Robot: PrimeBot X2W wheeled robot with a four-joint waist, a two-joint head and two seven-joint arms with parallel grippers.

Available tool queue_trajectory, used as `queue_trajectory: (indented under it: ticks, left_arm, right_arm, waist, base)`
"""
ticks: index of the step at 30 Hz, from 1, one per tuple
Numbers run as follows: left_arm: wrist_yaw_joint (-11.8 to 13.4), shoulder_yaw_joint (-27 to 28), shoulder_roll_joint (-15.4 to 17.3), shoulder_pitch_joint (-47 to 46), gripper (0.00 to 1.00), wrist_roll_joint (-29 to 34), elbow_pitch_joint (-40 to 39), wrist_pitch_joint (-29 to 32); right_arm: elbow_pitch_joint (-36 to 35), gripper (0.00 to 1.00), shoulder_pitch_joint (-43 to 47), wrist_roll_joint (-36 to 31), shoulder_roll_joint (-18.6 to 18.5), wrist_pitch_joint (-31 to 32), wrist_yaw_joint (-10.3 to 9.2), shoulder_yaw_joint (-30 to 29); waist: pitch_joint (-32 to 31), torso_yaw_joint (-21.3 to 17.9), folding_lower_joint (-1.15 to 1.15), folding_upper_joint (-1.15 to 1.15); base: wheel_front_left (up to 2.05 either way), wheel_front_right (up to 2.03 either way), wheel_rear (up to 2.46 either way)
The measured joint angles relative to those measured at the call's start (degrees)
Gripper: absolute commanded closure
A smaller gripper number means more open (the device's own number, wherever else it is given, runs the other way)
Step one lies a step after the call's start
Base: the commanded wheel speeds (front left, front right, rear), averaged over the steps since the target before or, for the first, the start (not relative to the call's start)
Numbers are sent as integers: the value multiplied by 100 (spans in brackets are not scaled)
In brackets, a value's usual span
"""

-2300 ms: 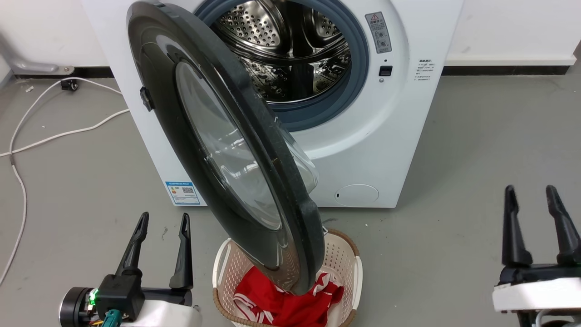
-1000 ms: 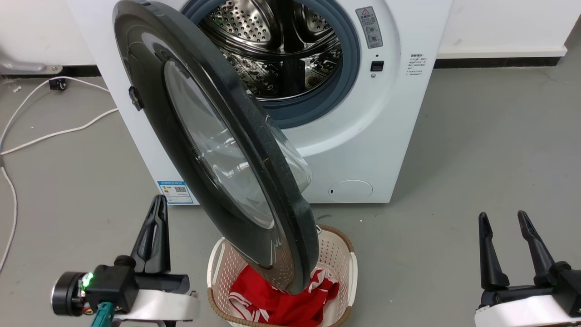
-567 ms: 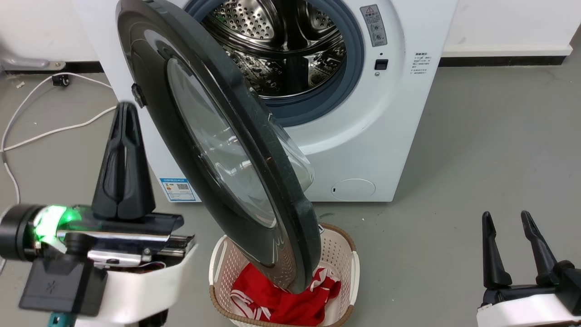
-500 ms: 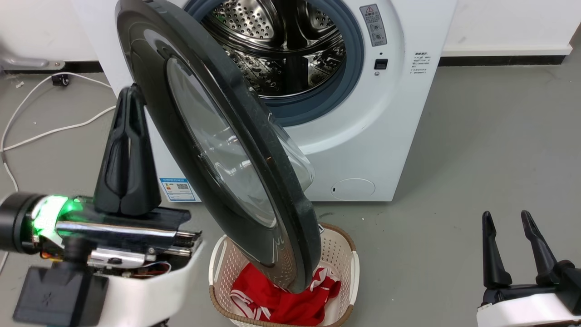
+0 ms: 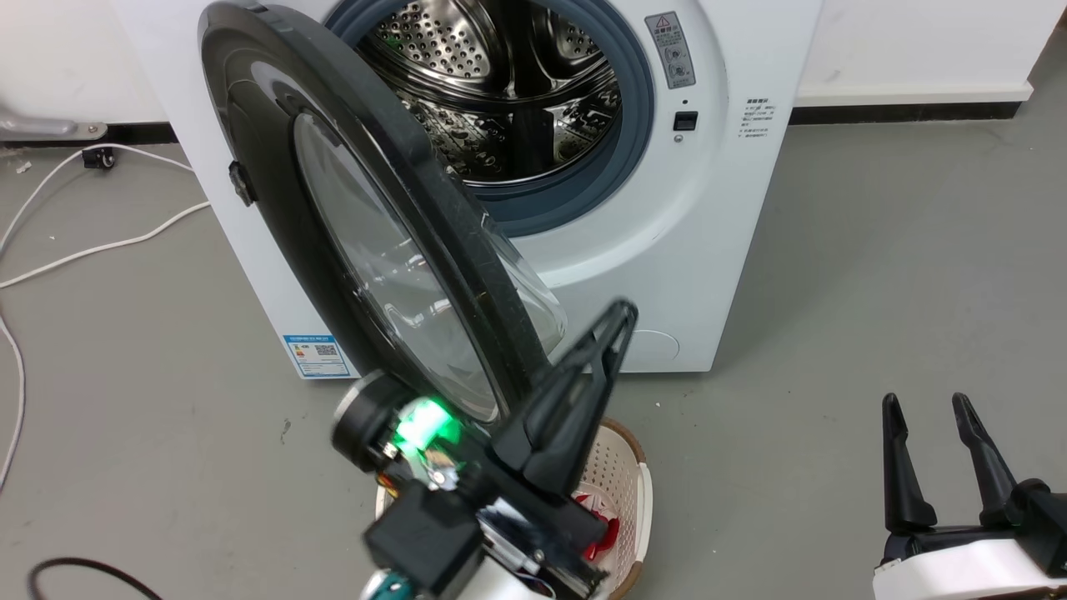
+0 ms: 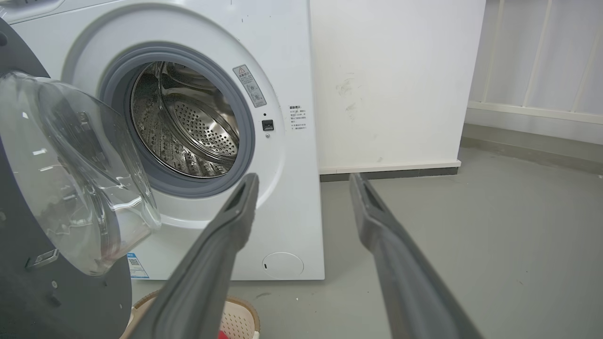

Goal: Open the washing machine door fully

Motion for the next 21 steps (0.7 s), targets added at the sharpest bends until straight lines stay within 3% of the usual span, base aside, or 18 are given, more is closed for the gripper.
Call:
queue_trajectory:
  ticks: [9,16,21]
  left_arm:
    - [109,-365,147,973,100,-457,1181,992]
    - [304,-346,135,1094,100,-465,1766,871]
    - [467,-338,15,492,100,-625,2358,601]
  right_arm:
    - [73,0,19,79,0,83,0,83]
    - [97,0,12,109,0,107,0,156]
    - [125,0,-25,111,0,151,0,234]
  waist:
    - [-2,-7,0,0]
    - [63,-28,0,0]
    - [152,-112,0,0]
  base:
    - [0,0,0]
    - [0,0,0]
    - [0,0,0]
